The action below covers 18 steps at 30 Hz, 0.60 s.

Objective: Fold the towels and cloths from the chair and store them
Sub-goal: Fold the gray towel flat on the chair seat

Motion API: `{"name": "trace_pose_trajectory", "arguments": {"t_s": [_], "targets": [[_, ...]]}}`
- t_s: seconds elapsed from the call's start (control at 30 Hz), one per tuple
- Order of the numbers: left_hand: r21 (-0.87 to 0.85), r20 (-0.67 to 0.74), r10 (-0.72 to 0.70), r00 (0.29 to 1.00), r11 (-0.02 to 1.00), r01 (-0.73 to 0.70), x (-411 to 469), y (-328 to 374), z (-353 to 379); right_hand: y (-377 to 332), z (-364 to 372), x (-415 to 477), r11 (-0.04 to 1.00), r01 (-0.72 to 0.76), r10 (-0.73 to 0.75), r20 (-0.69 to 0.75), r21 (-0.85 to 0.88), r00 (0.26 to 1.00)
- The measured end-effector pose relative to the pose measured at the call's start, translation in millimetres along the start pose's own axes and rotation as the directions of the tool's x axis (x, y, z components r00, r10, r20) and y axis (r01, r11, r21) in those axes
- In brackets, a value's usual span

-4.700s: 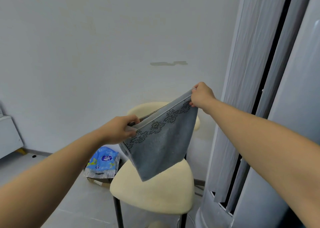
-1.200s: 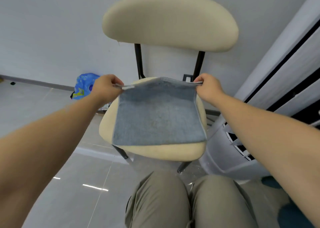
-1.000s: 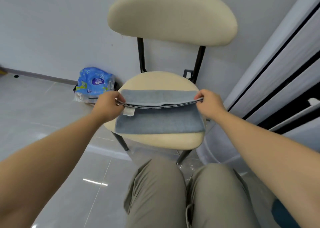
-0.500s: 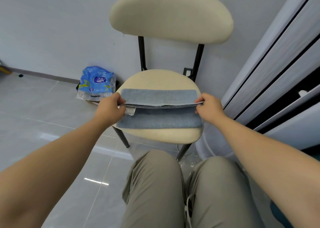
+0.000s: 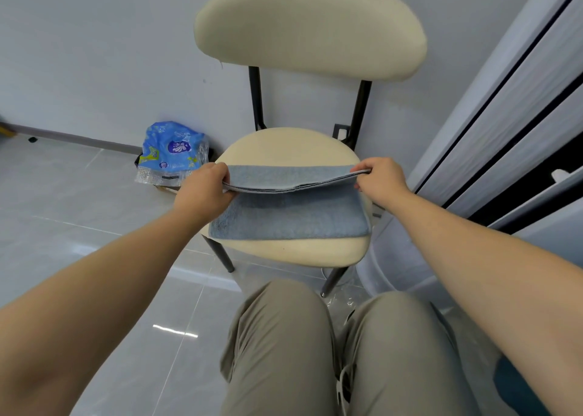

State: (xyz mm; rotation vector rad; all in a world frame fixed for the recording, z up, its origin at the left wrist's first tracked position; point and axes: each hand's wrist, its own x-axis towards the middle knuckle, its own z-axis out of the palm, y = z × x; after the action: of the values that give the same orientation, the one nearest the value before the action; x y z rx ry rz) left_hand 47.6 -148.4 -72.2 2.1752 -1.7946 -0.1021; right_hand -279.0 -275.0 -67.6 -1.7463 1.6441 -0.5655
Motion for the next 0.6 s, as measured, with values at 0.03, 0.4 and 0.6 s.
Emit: {"name": "trace_pose_trajectory", "arguments": {"t_s": [0.03,0.4,0.6], "targets": [[0.004,-0.017,-0.028,0.999,1.000,0.028,0,2,2,-2,0,-1,1.000,0.005,-0.005,-0.010,0.001,1.000],[-0.027,-0.012,-0.059,0.998,0.998,0.058,-49,-2,42,41,24,-54,0.981,0.110,-0.103,0.049,-0.161,0.993],[-0.074,0.020,-0.098,0.995,0.992,0.100,-68,-3,48,56,34,-73,0.961,0.191,-0.191,0.018,-0.202,0.981]]}}
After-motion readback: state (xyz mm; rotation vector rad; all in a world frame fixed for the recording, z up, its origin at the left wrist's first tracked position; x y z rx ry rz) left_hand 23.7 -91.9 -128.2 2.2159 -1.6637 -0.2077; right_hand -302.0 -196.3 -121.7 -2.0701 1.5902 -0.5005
